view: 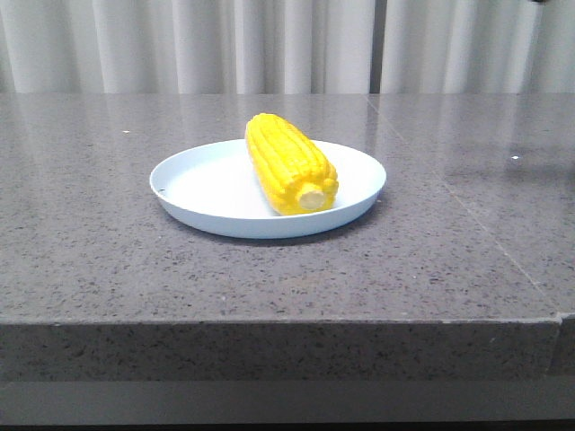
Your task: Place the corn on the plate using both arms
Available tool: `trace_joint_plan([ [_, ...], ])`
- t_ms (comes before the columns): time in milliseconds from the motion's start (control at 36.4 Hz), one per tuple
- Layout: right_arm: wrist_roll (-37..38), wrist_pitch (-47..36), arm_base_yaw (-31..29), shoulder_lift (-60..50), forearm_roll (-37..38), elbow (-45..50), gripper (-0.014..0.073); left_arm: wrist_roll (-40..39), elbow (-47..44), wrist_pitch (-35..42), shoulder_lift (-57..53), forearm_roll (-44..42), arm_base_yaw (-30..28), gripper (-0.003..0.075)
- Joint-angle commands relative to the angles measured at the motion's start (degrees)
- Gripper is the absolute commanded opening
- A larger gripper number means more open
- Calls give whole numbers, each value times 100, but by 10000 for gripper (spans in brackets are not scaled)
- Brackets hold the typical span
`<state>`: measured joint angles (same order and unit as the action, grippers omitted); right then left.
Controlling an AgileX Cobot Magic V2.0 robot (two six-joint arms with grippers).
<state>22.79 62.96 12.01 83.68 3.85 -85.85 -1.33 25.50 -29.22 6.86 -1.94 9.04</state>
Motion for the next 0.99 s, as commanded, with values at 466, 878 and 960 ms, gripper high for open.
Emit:
trace_joint_plan([
  [466, -431, -2867, -660, -3622, 122, 4162, -62, -13, 130, 422, 72, -8, 48, -20],
  [878, -431, -4926, -660, -6618, 560, 6374, -62, -13, 130, 422, 72, -8, 48, -20],
  [960, -431, -5135, -660, -6966, 560, 6533, -62, -13, 130, 422, 72, -8, 48, -20],
])
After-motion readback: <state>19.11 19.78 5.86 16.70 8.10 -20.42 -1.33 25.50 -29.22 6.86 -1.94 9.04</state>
